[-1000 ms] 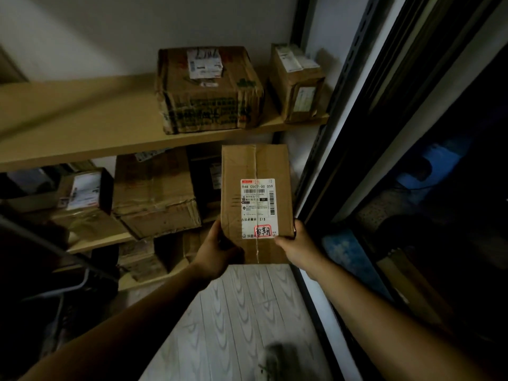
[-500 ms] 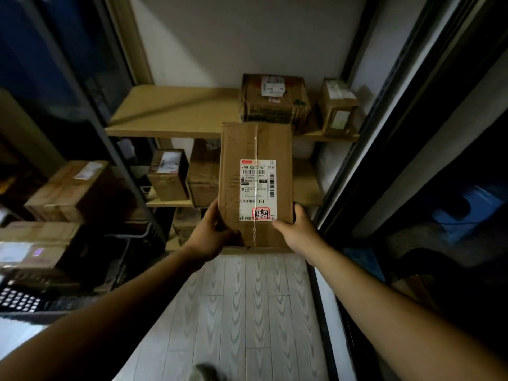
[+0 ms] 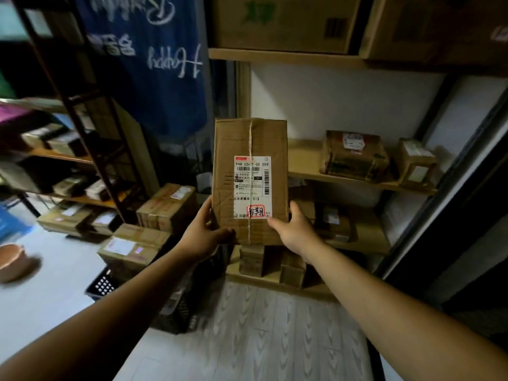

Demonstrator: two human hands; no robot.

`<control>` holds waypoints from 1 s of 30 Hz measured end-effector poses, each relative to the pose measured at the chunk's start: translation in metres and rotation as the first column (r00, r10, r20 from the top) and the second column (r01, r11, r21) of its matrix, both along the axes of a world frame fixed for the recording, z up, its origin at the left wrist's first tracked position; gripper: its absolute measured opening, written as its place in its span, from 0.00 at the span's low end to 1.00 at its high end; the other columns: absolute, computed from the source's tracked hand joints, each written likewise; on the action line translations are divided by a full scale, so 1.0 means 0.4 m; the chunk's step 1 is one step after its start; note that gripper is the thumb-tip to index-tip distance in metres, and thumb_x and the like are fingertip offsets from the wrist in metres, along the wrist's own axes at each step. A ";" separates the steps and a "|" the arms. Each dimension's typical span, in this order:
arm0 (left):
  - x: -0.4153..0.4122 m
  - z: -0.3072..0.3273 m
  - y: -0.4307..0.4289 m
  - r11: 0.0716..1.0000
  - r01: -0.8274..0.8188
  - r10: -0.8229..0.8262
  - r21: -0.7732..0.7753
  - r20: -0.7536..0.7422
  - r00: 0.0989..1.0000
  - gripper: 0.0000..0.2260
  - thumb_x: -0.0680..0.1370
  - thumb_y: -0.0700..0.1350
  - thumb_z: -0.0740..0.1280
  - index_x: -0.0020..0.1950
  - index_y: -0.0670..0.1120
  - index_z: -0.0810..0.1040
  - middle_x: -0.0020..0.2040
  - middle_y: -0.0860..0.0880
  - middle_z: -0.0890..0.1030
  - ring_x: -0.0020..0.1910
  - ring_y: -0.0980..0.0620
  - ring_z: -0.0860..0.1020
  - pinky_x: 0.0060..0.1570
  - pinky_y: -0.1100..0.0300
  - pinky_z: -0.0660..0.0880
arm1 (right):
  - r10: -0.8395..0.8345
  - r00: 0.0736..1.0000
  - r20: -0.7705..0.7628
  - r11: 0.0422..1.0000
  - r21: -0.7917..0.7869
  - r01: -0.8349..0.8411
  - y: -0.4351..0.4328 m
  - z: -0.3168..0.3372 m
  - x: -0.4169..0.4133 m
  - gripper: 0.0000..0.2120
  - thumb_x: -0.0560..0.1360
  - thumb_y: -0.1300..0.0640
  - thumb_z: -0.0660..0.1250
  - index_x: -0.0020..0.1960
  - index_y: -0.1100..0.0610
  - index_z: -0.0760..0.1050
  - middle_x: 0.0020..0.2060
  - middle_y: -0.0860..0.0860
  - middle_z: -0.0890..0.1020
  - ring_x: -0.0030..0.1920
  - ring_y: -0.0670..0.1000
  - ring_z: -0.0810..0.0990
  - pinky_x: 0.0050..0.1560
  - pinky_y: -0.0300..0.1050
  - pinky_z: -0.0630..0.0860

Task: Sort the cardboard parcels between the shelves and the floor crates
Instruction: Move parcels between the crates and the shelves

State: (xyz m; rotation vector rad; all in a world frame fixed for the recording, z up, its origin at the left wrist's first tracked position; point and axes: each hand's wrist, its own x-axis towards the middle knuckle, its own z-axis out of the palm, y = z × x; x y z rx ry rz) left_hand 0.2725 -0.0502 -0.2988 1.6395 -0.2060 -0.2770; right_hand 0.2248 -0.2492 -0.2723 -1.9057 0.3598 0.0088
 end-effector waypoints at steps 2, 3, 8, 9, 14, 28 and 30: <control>0.017 0.015 0.104 0.999 -0.027 0.026 0.025 0.034 0.999 0.38 0.72 0.31 0.69 0.74 0.57 0.60 0.63 0.49 0.76 0.60 0.49 0.77 0.47 0.55 0.81 | 0.024 1.000 0.011 0.999 0.024 -0.024 0.095 0.014 0.028 0.28 0.78 0.54 0.64 0.75 0.53 0.57 0.67 0.50 0.72 0.66 0.52 0.70 0.56 0.41 0.65; 0.025 0.018 0.132 0.998 -0.040 0.038 0.039 0.040 0.998 0.38 0.71 0.31 0.70 0.74 0.58 0.60 0.62 0.50 0.76 0.59 0.50 0.78 0.51 0.51 0.80 | 0.030 1.000 0.001 0.999 0.031 -0.030 0.119 0.015 0.039 0.29 0.78 0.53 0.65 0.75 0.53 0.57 0.67 0.50 0.72 0.67 0.52 0.70 0.57 0.41 0.65; 0.090 0.052 0.396 0.991 -0.118 0.115 0.058 0.051 0.992 0.34 0.72 0.33 0.70 0.73 0.53 0.62 0.60 0.50 0.77 0.53 0.56 0.79 0.46 0.60 0.80 | 0.066 0.997 0.032 0.997 0.041 -0.067 0.382 0.018 0.136 0.33 0.75 0.47 0.68 0.75 0.50 0.57 0.68 0.49 0.72 0.67 0.54 0.72 0.66 0.52 0.69; 0.096 0.055 0.430 0.990 -0.127 0.124 0.064 0.049 0.991 0.33 0.72 0.33 0.70 0.73 0.51 0.62 0.60 0.49 0.77 0.52 0.56 0.79 0.43 0.63 0.80 | 0.069 0.997 0.035 0.997 0.042 -0.071 0.416 0.012 0.153 0.33 0.75 0.47 0.68 0.75 0.50 0.57 0.68 0.49 0.72 0.67 0.54 0.72 0.67 0.53 0.69; 0.131 0.065 0.569 0.985 -0.158 0.157 0.067 0.019 0.987 0.31 0.74 0.32 0.68 0.72 0.52 0.63 0.61 0.49 0.75 0.55 0.53 0.78 0.49 0.56 0.80 | 0.081 0.997 0.002 0.997 0.006 -0.081 0.563 -0.008 0.217 0.37 0.75 0.46 0.67 0.77 0.50 0.51 0.73 0.49 0.66 0.70 0.55 0.67 0.70 0.55 0.66; 0.423 -0.024 0.640 0.983 -0.146 0.156 0.110 -0.089 0.984 0.29 0.76 0.34 0.65 0.73 0.54 0.61 0.58 0.49 0.76 0.53 0.51 0.80 0.51 0.53 0.80 | 0.161 0.983 -0.082 0.987 0.006 -0.162 0.657 -0.130 0.542 0.43 0.75 0.51 0.69 0.78 0.48 0.41 0.74 0.48 0.64 0.72 0.53 0.64 0.71 0.53 0.62; 0.468 -0.046 0.641 0.982 -0.143 0.154 0.127 -0.084 0.984 0.28 0.76 0.33 0.65 0.70 0.55 0.63 0.58 0.50 0.76 0.52 0.53 0.80 0.48 0.57 0.80 | 0.155 0.983 -0.101 0.988 0.025 -0.153 0.662 -0.156 0.582 0.44 0.74 0.52 0.70 0.78 0.47 0.41 0.73 0.48 0.65 0.71 0.52 0.65 0.70 0.53 0.64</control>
